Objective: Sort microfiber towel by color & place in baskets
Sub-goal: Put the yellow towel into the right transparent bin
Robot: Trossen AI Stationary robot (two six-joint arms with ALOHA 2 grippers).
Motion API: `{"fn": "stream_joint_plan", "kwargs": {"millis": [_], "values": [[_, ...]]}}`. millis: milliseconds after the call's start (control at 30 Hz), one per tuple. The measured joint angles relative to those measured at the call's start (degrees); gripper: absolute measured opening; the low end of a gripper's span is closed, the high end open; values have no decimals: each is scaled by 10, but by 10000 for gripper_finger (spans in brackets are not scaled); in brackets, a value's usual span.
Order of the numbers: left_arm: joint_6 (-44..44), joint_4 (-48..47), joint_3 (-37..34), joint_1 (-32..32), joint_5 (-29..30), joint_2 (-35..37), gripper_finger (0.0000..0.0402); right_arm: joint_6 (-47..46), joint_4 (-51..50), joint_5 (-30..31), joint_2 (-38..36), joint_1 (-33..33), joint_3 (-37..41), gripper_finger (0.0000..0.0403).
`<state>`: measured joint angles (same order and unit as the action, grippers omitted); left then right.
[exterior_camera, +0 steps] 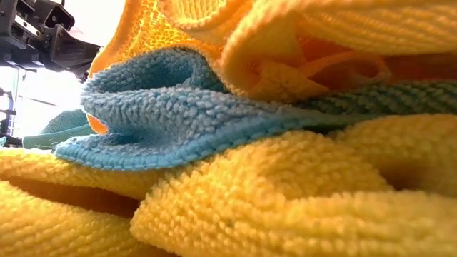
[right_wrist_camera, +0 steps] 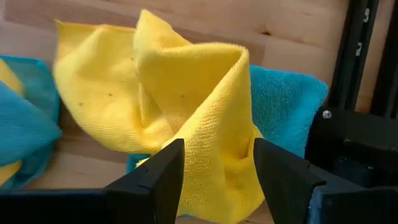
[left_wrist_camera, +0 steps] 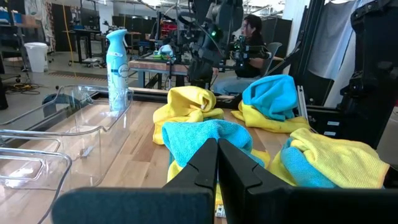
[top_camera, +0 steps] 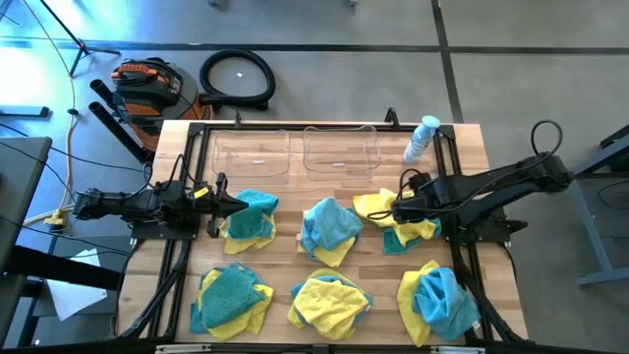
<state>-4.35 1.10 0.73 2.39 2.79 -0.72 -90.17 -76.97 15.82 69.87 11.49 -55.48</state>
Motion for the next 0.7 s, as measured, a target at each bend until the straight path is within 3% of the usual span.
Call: {"fn": "stream_joint_plan", "kwargs": {"millis": [433, 700], "values": [[0, 0, 0, 0, 0, 0, 0, 1, 4, -49, 94, -10, 1, 187], [0, 0, 0, 0, 0, 0, 0, 5, 56, -60, 124, -10, 1, 131]]}}
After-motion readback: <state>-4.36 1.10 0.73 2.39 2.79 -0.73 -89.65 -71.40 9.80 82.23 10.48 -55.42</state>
